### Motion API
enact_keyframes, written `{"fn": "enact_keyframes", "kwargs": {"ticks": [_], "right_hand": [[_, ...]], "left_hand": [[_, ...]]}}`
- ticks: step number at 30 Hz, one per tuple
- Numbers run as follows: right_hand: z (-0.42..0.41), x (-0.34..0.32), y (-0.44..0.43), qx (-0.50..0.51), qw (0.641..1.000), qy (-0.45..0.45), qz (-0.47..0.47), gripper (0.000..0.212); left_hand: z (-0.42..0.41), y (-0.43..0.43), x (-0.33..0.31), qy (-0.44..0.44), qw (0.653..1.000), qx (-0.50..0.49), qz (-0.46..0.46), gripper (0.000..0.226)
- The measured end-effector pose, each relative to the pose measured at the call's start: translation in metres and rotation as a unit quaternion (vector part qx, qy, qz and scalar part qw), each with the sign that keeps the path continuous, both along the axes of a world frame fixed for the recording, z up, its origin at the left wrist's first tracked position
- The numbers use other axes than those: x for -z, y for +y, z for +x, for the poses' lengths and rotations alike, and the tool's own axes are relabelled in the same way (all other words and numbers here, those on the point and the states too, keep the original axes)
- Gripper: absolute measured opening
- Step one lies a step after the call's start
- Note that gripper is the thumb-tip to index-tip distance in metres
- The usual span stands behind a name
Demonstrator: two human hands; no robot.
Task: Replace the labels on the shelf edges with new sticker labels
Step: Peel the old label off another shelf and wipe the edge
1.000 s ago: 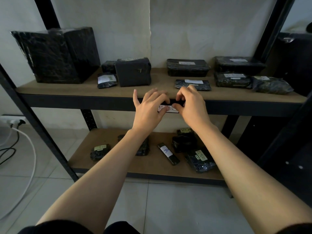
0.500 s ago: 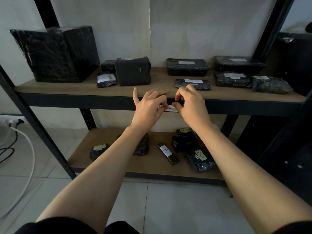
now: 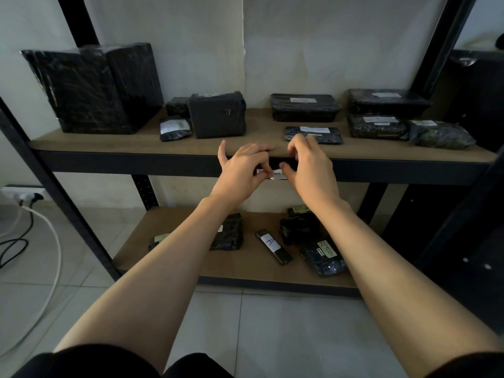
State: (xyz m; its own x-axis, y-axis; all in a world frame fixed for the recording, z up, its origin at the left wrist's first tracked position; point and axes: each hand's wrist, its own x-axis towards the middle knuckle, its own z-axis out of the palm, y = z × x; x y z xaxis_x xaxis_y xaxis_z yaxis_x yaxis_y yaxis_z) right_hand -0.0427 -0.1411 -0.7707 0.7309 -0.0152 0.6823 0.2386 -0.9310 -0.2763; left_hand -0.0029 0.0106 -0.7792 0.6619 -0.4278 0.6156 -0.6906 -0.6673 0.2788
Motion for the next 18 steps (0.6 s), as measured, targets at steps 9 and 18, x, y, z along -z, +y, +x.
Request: {"fn": "enact_keyframes", "kwargs": {"ticks": [9,18], "right_hand": [[0.002,-0.001,-0.001,0.004,1.000,0.015,0.012,0.028],[0.001,0.002,0.000,0.004,1.000,0.004,0.017,0.028]], "left_hand": [[0.000,0.005,-0.007,0.029,0.999,0.025,0.019,0.008],[0.000,0.014,-0.016,0.067,0.996,0.046,0.045,0.005]]}}
